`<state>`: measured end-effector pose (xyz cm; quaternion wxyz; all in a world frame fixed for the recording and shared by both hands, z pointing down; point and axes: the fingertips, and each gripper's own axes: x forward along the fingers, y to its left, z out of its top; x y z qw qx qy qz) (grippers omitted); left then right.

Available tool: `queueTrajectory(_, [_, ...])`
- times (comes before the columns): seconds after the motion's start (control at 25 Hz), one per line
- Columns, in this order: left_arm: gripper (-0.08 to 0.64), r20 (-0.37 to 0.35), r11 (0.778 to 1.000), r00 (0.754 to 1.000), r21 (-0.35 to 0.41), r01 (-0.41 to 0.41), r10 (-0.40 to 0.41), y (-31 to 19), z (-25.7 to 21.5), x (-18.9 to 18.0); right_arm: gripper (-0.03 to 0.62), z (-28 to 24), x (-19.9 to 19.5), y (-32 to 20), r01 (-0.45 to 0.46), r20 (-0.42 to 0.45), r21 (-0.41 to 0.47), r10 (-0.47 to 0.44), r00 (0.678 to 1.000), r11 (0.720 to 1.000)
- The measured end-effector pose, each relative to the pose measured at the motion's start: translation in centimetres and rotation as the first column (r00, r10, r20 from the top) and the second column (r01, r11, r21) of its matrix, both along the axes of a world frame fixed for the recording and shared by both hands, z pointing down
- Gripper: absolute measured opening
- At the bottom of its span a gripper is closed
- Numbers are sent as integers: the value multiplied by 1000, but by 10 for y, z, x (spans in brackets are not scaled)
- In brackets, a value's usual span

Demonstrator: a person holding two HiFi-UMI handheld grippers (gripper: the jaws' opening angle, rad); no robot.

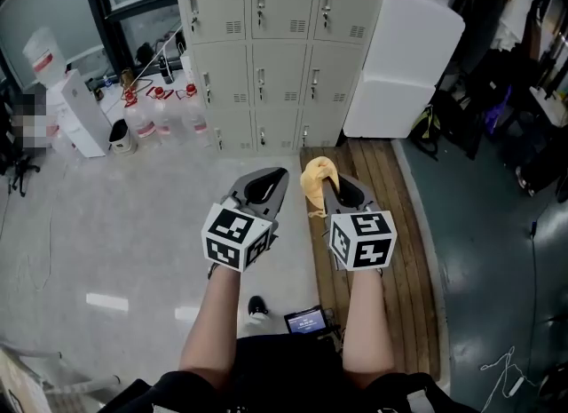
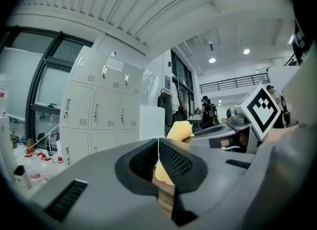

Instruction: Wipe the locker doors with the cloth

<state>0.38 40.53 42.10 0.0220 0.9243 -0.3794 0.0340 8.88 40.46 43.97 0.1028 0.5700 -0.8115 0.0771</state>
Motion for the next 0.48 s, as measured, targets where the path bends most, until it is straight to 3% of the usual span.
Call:
queueTrajectory(0.16, [25,39,1000,999,-2,-21,21,-56,-1,-30,75,-5,-30,-54,-21,-7,-1,21,1000,1000])
queueTrajectory(0.48, [25,32,998,998,-19,-57,57,-130,2,-67,75,-1,-72,-126,-42,-44,-14,42,998,999])
